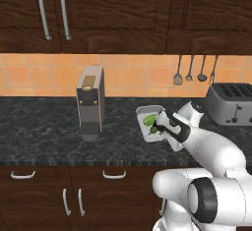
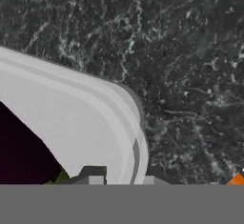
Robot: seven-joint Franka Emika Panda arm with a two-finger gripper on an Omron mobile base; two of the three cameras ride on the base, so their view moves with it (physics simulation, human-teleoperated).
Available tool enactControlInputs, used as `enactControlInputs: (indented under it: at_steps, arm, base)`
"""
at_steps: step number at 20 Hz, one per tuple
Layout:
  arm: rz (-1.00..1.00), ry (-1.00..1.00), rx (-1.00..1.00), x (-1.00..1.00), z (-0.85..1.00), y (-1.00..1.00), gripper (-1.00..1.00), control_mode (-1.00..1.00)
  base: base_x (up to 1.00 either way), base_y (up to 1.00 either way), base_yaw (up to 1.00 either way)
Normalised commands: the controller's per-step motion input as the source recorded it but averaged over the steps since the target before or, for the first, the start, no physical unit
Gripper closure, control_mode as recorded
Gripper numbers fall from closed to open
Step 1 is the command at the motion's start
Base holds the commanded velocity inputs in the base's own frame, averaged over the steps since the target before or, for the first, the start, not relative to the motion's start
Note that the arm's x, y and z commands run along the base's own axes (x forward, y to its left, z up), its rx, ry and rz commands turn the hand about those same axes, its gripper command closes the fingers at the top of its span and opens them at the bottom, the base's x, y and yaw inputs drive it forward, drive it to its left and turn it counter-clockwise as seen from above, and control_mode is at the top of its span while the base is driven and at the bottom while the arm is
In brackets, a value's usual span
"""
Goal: Take the meat container that has the shrimp and place it on the second highest rack of the freezer. Then take the vegetable container that has the lemon wedge and eggplant and place it on the highest rack of the freezer.
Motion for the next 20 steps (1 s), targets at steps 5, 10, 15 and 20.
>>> enactControlInputs:
  at_steps: [5,10,15,20]
  arm:
    - [0.04,-0.01,-0.11,-0.86,1.0,0.0,1.0,-1.0]
    - [0.0,0.0,-0.04,-0.98,1.0,-0.03,1.0,-1.0]
    - [-0.01,0.0,0.0,-0.81,1.0,0.0,1.0,-1.0]
    - [-0.07,0.0,0.0,-0.65,0.99,0.0,1.0,-1.0]
  base:
    - [0.0,0.0,0.0]
    - [0.0,0.0,0.0]
    - [0.0,0.0,0.0]
    - [0.0,0.0,0.0]
